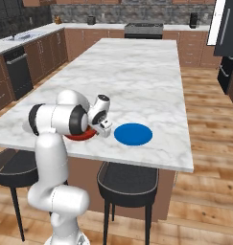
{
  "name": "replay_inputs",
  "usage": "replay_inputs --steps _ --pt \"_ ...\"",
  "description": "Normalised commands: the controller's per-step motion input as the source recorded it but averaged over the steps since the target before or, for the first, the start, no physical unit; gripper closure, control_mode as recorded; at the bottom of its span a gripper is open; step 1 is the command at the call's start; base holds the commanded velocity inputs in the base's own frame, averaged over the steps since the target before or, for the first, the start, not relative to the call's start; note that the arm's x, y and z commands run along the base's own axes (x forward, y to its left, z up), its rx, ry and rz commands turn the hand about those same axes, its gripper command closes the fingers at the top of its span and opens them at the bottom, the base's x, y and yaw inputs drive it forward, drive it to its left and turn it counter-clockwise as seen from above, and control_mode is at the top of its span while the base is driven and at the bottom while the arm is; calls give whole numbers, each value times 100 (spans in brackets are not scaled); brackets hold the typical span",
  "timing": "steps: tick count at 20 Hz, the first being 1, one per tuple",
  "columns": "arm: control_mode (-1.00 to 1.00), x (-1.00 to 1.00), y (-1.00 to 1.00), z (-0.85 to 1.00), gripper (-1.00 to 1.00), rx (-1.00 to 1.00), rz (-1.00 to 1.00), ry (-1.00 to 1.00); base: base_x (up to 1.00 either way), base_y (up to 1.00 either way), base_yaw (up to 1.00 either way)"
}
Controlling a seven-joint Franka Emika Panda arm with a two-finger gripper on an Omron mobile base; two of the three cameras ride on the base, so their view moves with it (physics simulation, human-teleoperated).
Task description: Pick the chicken drumstick and sweet potato from their plates and place them in the bowl. Then put the bowl in the fridge.
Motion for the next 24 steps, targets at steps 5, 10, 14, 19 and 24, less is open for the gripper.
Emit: replay_inputs --steps 5,10,14,19,24 --pt "-100 -14 0 17 100 9 0 0 0 0 0" --pt "-100 -12 -1 30 100 15 0 -2 0 0 0" --pt "-100 -29 -13 33 100 6 0 -13 0 0 0" --pt "-100 -41 -11 28 100 3 0 -31 0 0 0" --pt "-100 -48 -9 31 100 4 0 -19 0 0 0"
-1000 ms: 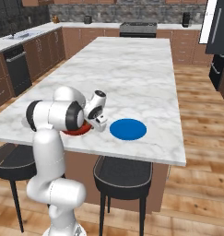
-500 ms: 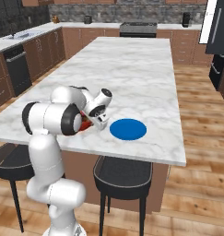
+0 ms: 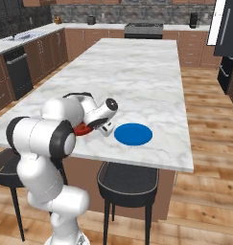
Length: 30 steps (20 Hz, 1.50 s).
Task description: Pick the chicken drumstick and sweet potato from their plates and place them in the bowl. Then put the bowl in the fridge.
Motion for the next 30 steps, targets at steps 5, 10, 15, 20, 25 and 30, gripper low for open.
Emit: replay_inputs --steps 5,10,15,20,25,30 --pt "-100 -33 -6 29 100 2 0 -2 0 0 0" --pt "-100 -27 -13 30 100 0 -4 0 0 0 0" --pt "-100 -31 -4 26 100 0 -36 5 0 0 0" --pt "-100 -26 4 20 100 3 -60 2 0 0 0" --pt "-100 -23 12 31 100 10 -49 0 0 0 0" --pt "-100 -18 18 28 100 14 -43 0 0 0 0"
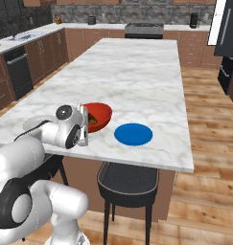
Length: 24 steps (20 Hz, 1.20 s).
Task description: Pick the chicken drumstick and sweet potato from their plates and place them in the bowl. Then put the bowl in the fridge.
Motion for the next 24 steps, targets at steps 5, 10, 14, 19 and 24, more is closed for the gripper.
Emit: replay_inputs --steps 5,10,14,19,24 --pt "-100 -1 6 20 100 16 -22 4 0 0 0" --pt "-100 -1 0 5 100 19 -4 0 0 0 0" --pt "-100 0 0 0 100 0 0 0 0 0 0" --pt "-100 0 0 0 100 0 0 0 0 0 0" --pt "100 0 0 0 100 0 0 0 0 0 0"
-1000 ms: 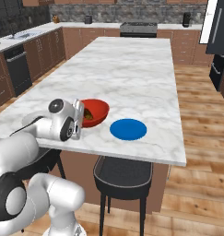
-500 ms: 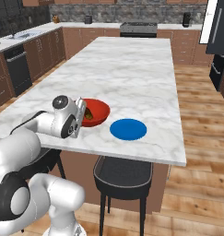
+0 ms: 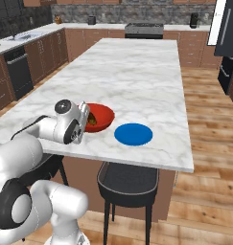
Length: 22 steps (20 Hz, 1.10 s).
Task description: Pick the chicken drumstick and sweet potato from their plates and place them in the bowl. Then put the bowl in the fridge.
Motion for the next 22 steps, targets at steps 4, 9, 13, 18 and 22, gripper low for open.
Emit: replay_inputs --steps 4,9,13,18,22 --pt "100 0 0 0 100 0 0 0 0 0 0" --pt "100 0 0 0 100 0 0 0 -48 -12 0" --pt "100 0 0 0 100 0 0 0 -58 -22 0" --pt "100 0 0 0 100 0 0 0 -25 -36 -13" --pt "100 0 0 0 100 0 0 0 -1 -61 -21"
